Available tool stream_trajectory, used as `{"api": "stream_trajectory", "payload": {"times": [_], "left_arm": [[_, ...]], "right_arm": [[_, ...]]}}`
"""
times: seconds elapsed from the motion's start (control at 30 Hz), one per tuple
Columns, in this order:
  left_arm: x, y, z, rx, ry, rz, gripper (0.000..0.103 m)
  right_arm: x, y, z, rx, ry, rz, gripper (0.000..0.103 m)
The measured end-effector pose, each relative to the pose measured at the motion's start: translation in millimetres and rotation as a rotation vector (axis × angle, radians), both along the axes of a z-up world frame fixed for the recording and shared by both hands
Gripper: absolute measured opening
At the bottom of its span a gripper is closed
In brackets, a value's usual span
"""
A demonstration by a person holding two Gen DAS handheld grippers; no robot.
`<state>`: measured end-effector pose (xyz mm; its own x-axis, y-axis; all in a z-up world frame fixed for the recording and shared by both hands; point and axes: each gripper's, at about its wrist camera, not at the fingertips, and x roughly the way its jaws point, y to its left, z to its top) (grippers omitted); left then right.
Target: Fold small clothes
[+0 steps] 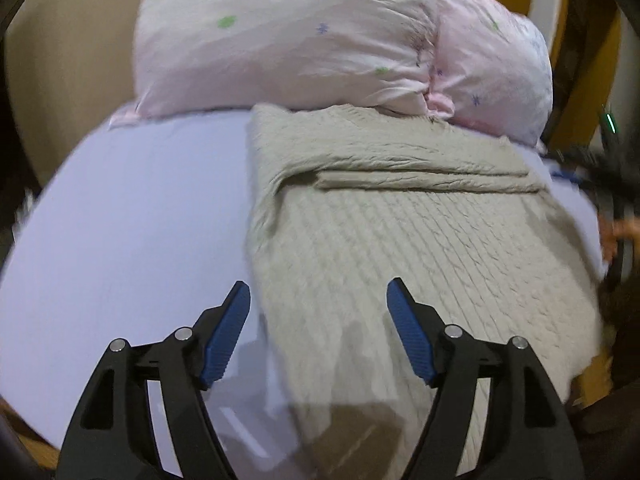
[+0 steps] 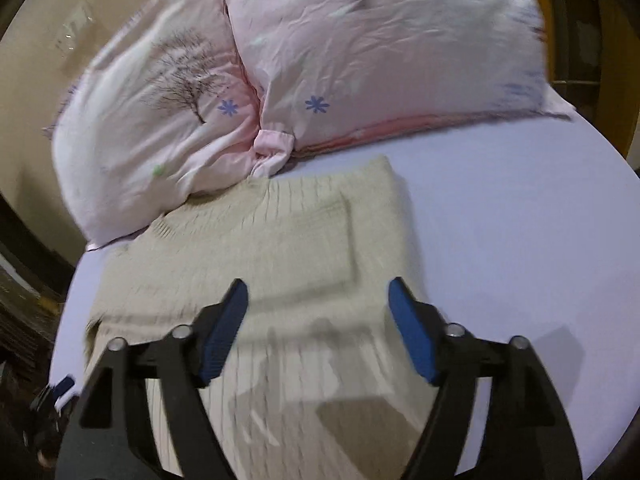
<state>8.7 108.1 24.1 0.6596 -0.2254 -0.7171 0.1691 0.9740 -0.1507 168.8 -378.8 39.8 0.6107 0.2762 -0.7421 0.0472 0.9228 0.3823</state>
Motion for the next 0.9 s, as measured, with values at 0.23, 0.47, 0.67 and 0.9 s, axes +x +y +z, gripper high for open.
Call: {"api": "stream_trajectory", "payload": {"times": [0.23, 0.47, 0.67, 0.9], "left_arm": [[-31, 33, -20, -0.288, 0.088, -0.019, 0.072], [-60, 23, -25, -0.368, 0.116, -0.088, 0.047], [-71, 21, -32, -0.404, 0.168, -0.065, 0.012], [-44, 23, -3, -0.399, 0.108, -0.101, 0.01]], "right_arm": [[-91, -37, -37, 0.161, 0.132, -0.003, 0.05], [-157, -30, -53, 0.402, 0.129, 0.117, 0.033], [-171, -24, -71, 0.6, 0.137, 0.182, 0.01], [-117, -35, -14, 0.716, -0.092, 0.188, 0.007]]}}
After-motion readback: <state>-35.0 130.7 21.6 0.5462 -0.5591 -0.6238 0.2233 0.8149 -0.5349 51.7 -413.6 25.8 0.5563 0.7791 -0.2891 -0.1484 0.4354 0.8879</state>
